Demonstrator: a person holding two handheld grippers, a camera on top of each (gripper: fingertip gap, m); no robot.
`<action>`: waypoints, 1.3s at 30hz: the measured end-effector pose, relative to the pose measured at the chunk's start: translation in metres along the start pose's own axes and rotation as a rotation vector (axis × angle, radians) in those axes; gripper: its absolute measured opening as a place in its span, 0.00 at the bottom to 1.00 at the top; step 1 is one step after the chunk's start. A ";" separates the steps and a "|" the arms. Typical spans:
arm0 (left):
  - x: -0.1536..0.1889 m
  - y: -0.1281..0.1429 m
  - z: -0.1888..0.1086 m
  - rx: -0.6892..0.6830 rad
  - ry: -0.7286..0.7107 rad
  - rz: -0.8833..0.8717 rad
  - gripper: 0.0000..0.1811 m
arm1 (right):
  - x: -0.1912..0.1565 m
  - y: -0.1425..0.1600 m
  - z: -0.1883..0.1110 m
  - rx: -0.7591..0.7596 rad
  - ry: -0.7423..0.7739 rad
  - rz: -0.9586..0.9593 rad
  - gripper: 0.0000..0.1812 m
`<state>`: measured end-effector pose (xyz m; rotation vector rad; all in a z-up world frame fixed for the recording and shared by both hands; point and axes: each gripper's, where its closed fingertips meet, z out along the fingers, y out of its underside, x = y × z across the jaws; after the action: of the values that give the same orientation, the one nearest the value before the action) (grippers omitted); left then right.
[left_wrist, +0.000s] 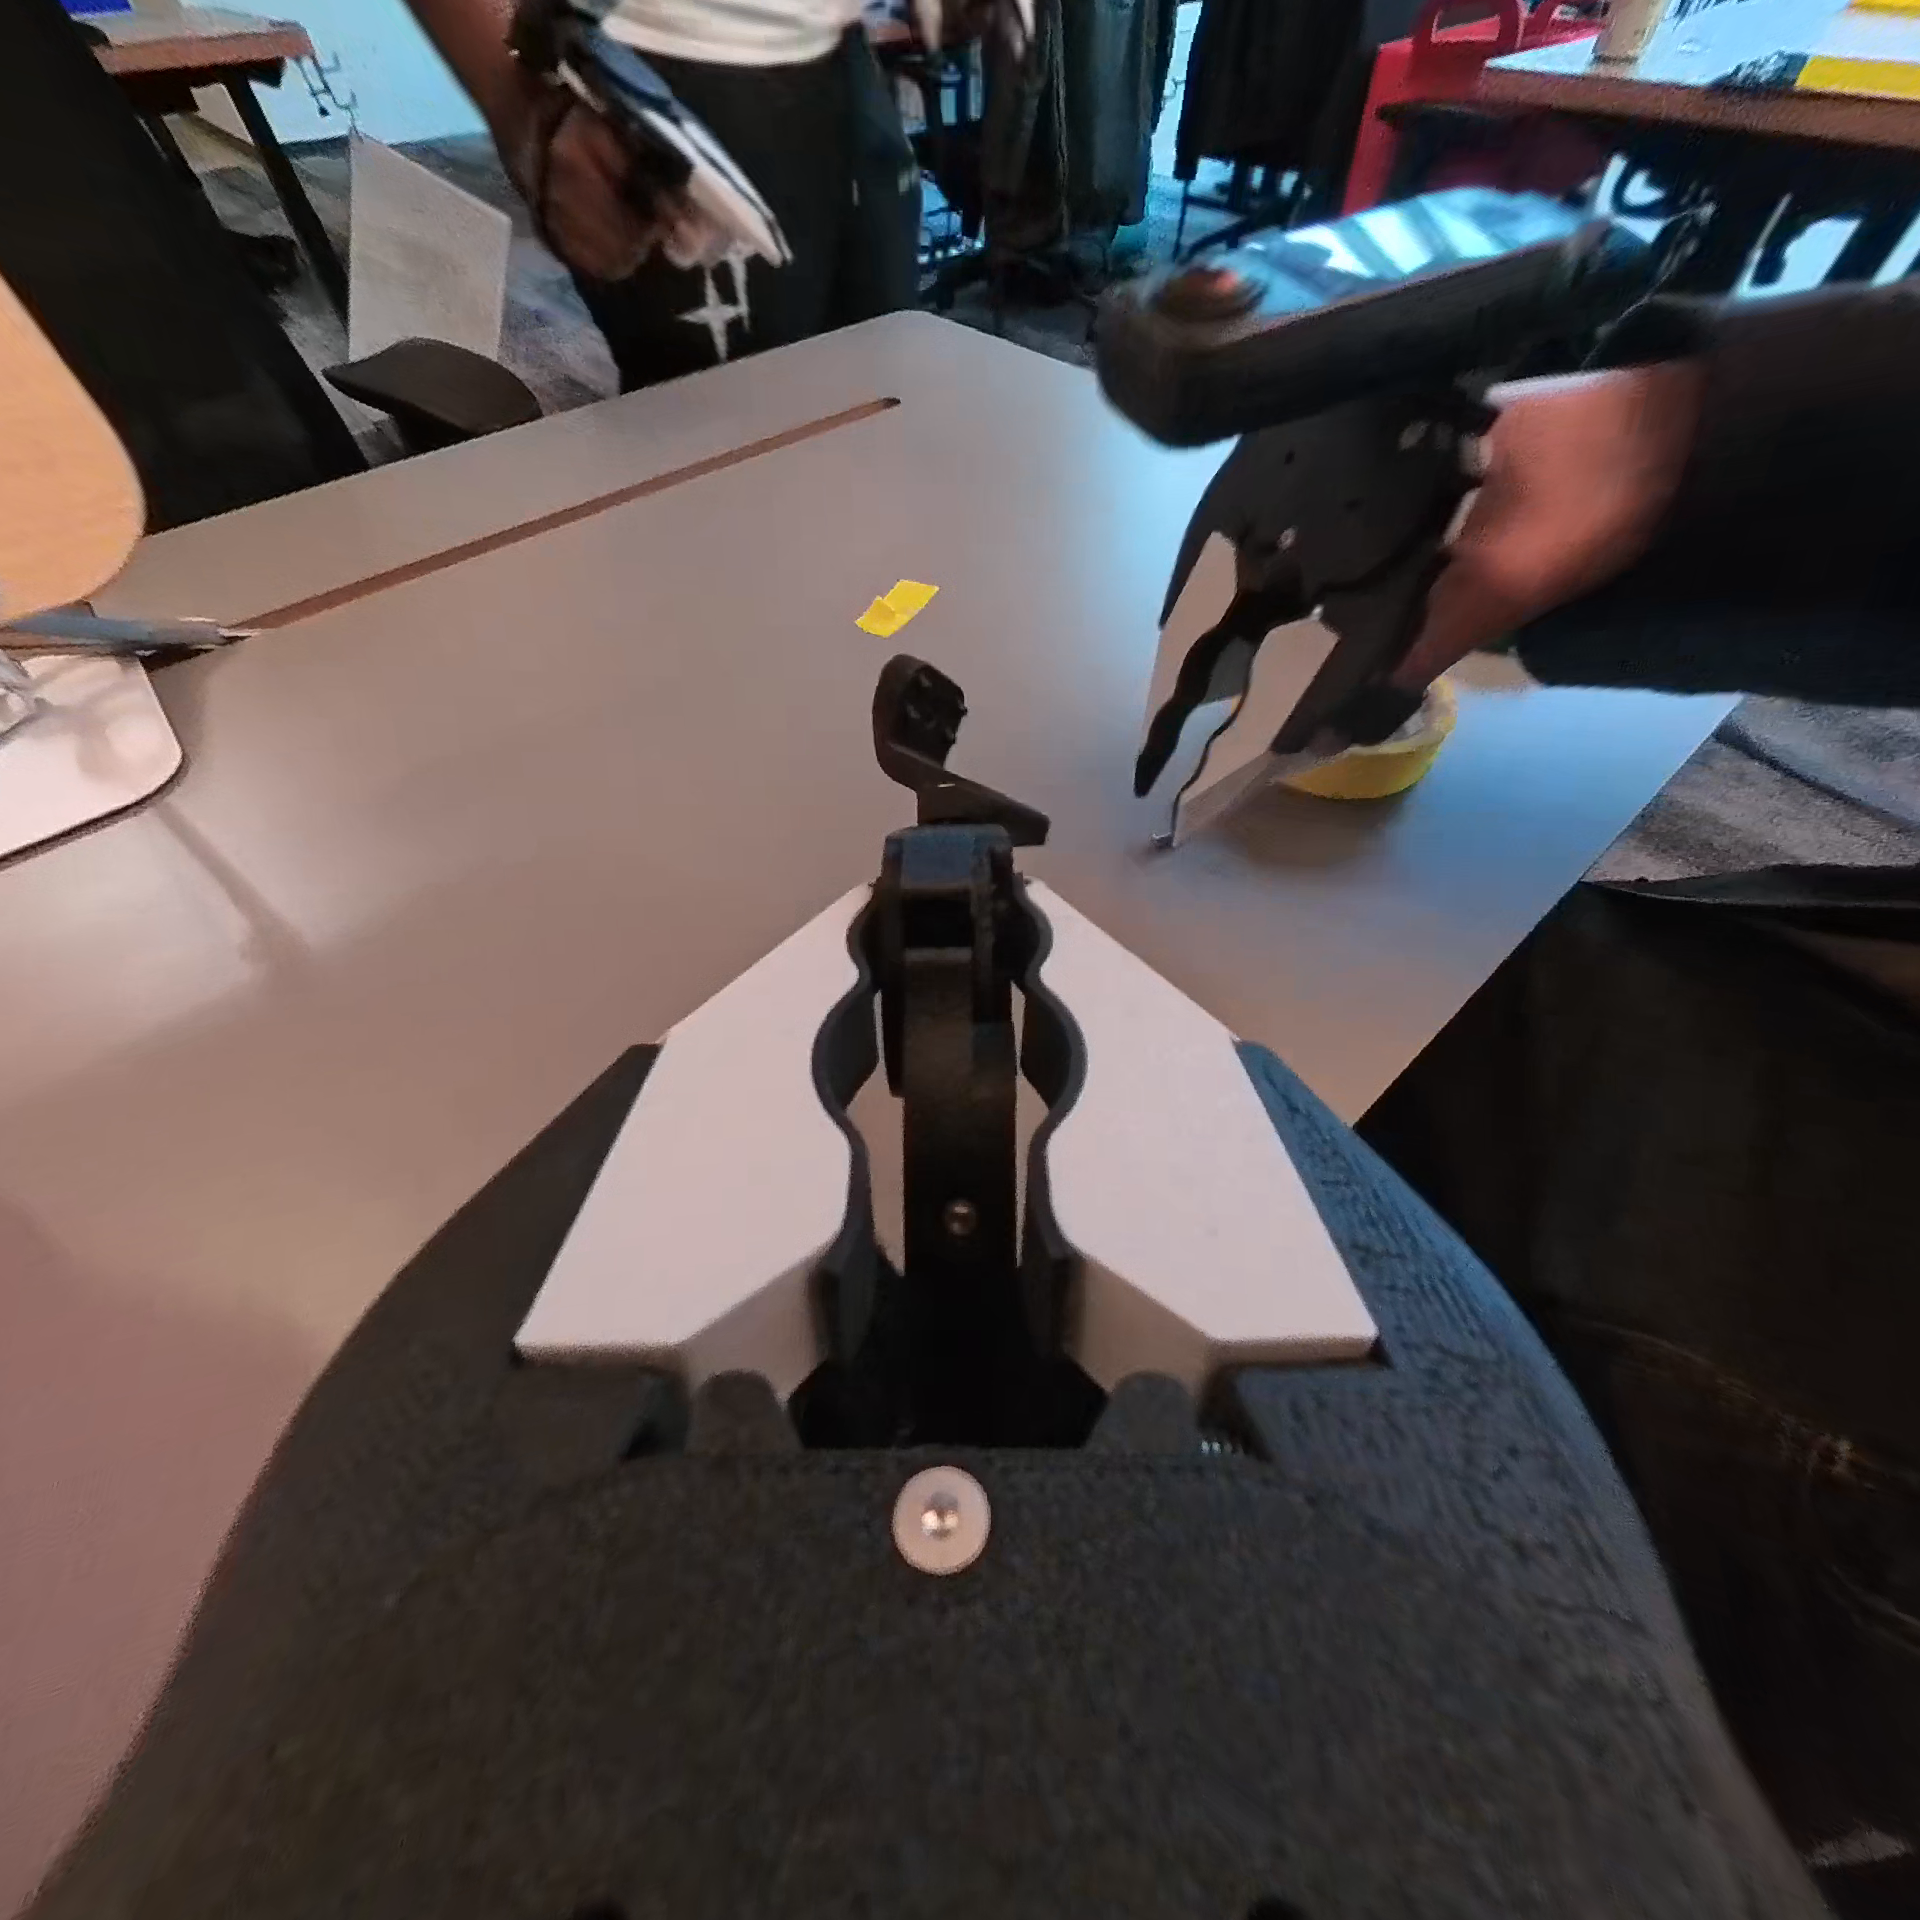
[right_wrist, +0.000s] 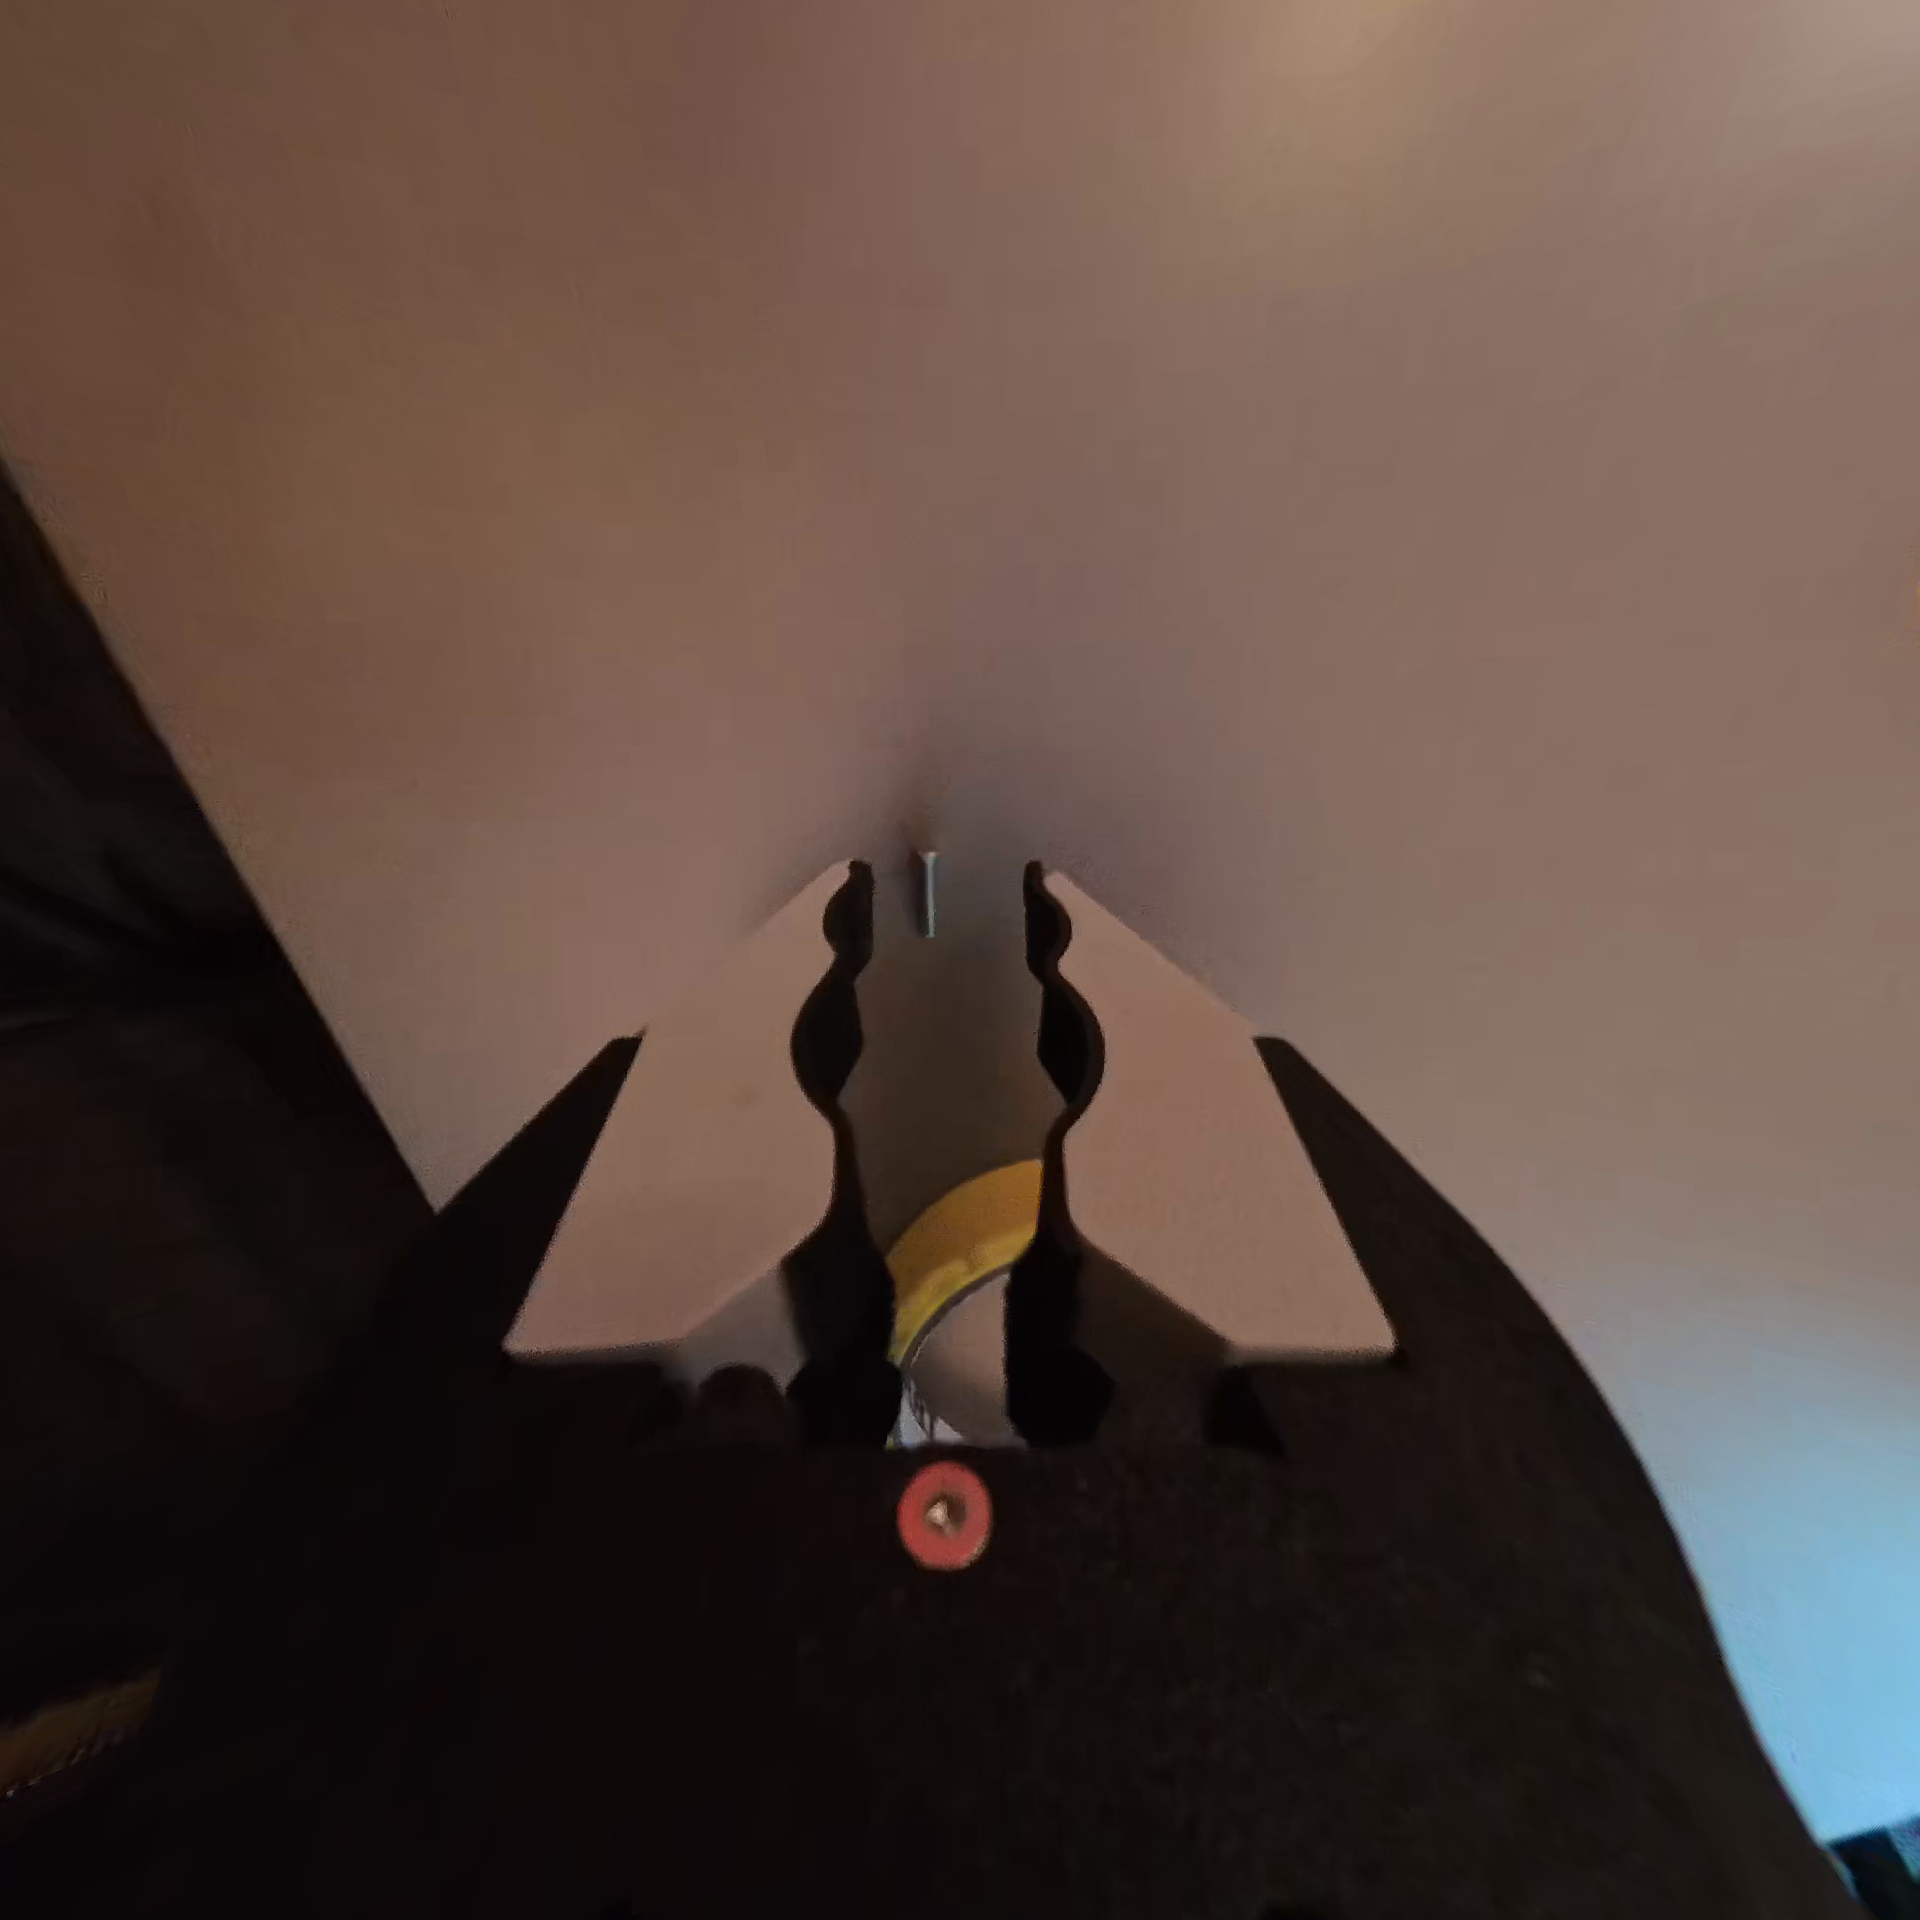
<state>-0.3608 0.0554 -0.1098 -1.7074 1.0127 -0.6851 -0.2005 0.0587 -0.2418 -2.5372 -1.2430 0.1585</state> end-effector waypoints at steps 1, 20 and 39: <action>0.000 0.000 0.000 0.004 0.007 -0.009 0.12 | 0.001 0.002 0.004 -0.024 -0.002 0.004 0.15; 0.020 -0.044 -0.016 0.283 0.183 -0.060 0.12 | -0.007 -0.078 -0.097 0.725 -0.345 0.416 0.00; 0.034 -0.082 -0.042 0.459 0.307 -0.207 0.12 | -0.048 -0.116 -0.198 1.046 0.219 -0.016 0.00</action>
<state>-0.3534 0.0193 -0.0194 -1.3341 0.8057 -1.2408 -0.2713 0.0426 -0.0190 -1.5798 -0.7738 0.3917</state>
